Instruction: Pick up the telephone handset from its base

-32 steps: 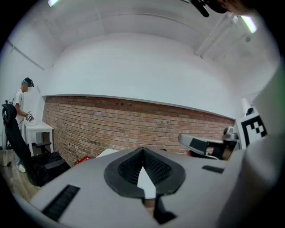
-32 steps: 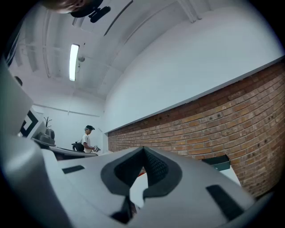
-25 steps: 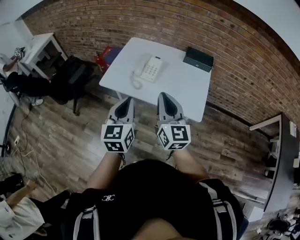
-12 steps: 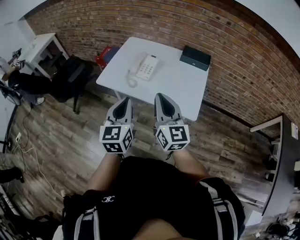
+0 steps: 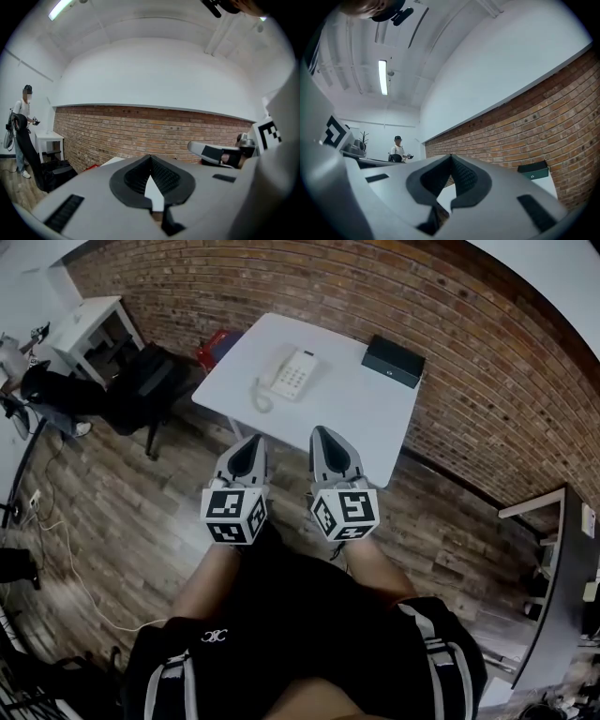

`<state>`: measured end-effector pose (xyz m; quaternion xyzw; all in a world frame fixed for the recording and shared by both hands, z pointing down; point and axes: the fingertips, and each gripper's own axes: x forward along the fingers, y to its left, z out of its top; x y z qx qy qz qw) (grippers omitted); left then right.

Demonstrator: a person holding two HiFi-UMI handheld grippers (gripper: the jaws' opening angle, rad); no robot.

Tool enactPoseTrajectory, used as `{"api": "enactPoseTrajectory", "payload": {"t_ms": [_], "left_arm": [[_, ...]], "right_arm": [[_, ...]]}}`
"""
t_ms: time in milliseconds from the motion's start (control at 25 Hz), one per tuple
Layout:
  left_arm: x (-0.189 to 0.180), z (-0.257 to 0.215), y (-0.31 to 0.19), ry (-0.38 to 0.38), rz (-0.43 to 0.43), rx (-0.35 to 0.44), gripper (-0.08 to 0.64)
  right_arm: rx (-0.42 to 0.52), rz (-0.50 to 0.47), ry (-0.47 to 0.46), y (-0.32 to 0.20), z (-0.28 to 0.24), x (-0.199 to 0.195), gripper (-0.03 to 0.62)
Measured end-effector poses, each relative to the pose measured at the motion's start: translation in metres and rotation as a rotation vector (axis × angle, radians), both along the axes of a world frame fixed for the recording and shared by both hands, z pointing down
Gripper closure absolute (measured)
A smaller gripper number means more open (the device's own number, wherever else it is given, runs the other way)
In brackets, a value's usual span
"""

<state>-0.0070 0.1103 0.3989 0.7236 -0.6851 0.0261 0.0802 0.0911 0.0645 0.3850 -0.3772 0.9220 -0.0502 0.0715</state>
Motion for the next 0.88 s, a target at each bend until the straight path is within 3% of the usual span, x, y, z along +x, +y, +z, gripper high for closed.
{"api": "enactPoseTrajectory", "payload": {"t_ms": [480,880], "left_arm": [[-0.029,0.007,-0.059,-0.002,0.014,0.018,0.558],[-0.089,0.007,-0.140,0.014,0.057,-0.012,0.558]], "right_arm": [[0.005,0.029,0.005,-0.060,0.009,-0.025,0.594],[-0.031,0.044,0.001,-0.136,0.004,-0.087,0.594]]}}
